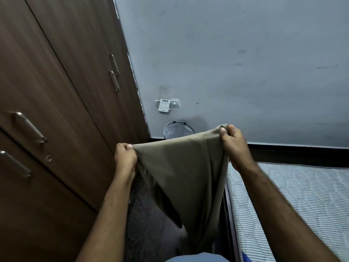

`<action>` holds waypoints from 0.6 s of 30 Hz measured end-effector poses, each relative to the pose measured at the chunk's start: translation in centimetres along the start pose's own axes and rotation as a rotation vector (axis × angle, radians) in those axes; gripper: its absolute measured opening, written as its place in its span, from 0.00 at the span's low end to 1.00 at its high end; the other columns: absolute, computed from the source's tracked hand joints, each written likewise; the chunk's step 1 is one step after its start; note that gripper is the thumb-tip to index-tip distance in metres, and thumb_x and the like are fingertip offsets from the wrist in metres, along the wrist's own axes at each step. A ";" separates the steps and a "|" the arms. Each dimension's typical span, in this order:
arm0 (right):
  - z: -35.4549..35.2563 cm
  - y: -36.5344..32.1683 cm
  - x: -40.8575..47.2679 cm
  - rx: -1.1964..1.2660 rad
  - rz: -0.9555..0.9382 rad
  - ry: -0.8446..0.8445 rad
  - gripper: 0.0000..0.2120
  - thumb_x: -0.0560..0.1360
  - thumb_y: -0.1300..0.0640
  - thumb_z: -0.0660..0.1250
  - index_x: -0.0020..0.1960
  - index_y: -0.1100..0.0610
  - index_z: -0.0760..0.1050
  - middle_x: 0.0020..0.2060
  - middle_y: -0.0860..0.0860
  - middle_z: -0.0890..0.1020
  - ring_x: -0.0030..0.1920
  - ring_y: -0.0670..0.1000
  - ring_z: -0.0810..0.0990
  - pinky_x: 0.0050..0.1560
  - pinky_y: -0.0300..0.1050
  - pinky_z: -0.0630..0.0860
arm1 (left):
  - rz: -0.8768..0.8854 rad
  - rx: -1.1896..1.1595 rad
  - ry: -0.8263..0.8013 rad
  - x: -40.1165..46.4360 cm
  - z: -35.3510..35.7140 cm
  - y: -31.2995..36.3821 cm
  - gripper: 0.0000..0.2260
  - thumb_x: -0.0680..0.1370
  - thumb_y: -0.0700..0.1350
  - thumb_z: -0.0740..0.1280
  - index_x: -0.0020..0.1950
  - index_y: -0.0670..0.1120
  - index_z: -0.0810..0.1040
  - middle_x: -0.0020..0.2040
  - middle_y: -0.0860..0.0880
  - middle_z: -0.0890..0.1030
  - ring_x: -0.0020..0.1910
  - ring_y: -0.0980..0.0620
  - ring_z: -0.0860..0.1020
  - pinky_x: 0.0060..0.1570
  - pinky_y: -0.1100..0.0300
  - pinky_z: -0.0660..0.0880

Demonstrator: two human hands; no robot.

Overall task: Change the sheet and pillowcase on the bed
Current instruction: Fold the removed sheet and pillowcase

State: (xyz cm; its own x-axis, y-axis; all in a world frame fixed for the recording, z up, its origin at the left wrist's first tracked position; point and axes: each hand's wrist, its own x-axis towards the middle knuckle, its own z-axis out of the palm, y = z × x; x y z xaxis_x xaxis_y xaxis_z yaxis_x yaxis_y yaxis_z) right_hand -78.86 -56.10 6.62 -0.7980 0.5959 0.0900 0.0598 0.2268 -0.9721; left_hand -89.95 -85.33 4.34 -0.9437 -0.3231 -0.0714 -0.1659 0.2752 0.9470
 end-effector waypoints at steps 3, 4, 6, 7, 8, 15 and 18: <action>-0.1 -0.5 -0.2 0.210 0.064 -0.076 0.10 0.80 0.50 0.62 0.48 0.55 0.76 0.48 0.58 0.83 0.50 0.51 0.78 0.57 0.53 0.75 | -0.130 -0.337 -0.152 -0.2 0.7 0.8 0.10 0.86 0.41 0.57 0.46 0.48 0.72 0.38 0.49 0.76 0.35 0.52 0.73 0.30 0.61 0.70; -0.1 -0.6 -0.4 0.304 0.085 -0.127 0.08 0.82 0.52 0.62 0.49 0.55 0.76 0.48 0.57 0.82 0.50 0.51 0.78 0.58 0.52 0.74 | -0.186 -0.472 -0.188 -0.5 0.7 1.2 0.11 0.86 0.39 0.57 0.45 0.47 0.73 0.35 0.50 0.78 0.32 0.55 0.76 0.29 0.64 0.73; -0.3 -0.6 -0.6 0.391 0.091 -0.235 0.07 0.82 0.52 0.64 0.54 0.56 0.73 0.48 0.53 0.79 0.50 0.48 0.76 0.56 0.46 0.72 | -0.254 -0.695 -0.254 -0.5 0.6 1.3 0.11 0.85 0.37 0.58 0.45 0.44 0.75 0.36 0.50 0.83 0.33 0.59 0.81 0.34 0.67 0.79; -0.4 -0.5 -0.7 0.381 0.079 -0.278 0.11 0.80 0.51 0.68 0.55 0.57 0.72 0.50 0.53 0.79 0.52 0.48 0.77 0.57 0.45 0.73 | -0.267 -0.777 -0.296 -0.5 0.7 1.2 0.09 0.84 0.38 0.59 0.47 0.44 0.76 0.42 0.48 0.83 0.38 0.57 0.82 0.38 0.65 0.80; -0.5 -0.2 -0.6 0.346 0.060 -0.303 0.16 0.77 0.49 0.71 0.57 0.57 0.71 0.53 0.53 0.80 0.55 0.48 0.79 0.60 0.46 0.74 | -0.267 -0.832 -0.337 -0.4 0.7 1.1 0.07 0.84 0.40 0.61 0.49 0.45 0.77 0.46 0.47 0.82 0.42 0.55 0.82 0.39 0.62 0.81; -0.3 0.6 -0.4 -0.091 -0.087 -0.113 0.22 0.74 0.50 0.72 0.57 0.54 0.62 0.54 0.53 0.82 0.56 0.54 0.82 0.60 0.54 0.78 | -0.008 -0.728 -0.331 -2.5 0.7 3.0 0.12 0.79 0.37 0.68 0.47 0.53 0.70 0.39 0.55 0.79 0.30 0.62 0.76 0.23 0.68 0.68; 0.2 0.4 -0.2 -0.254 -0.130 0.027 0.24 0.76 0.55 0.73 0.57 0.55 0.57 0.44 0.53 0.81 0.42 0.54 0.81 0.40 0.43 0.73 | 0.054 -0.851 -0.310 -2.7 0.9 3.4 0.13 0.79 0.34 0.67 0.48 0.51 0.72 0.38 0.55 0.82 0.36 0.60 0.79 0.40 0.64 0.78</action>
State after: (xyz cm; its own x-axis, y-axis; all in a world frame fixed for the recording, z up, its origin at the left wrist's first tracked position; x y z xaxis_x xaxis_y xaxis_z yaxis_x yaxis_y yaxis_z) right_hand -78.83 -56.26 6.14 -0.7927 0.5688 0.2192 0.1094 0.4865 -0.8668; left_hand -88.20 -82.73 7.48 -0.9992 -0.0367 0.0155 0.0323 -0.5190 0.8542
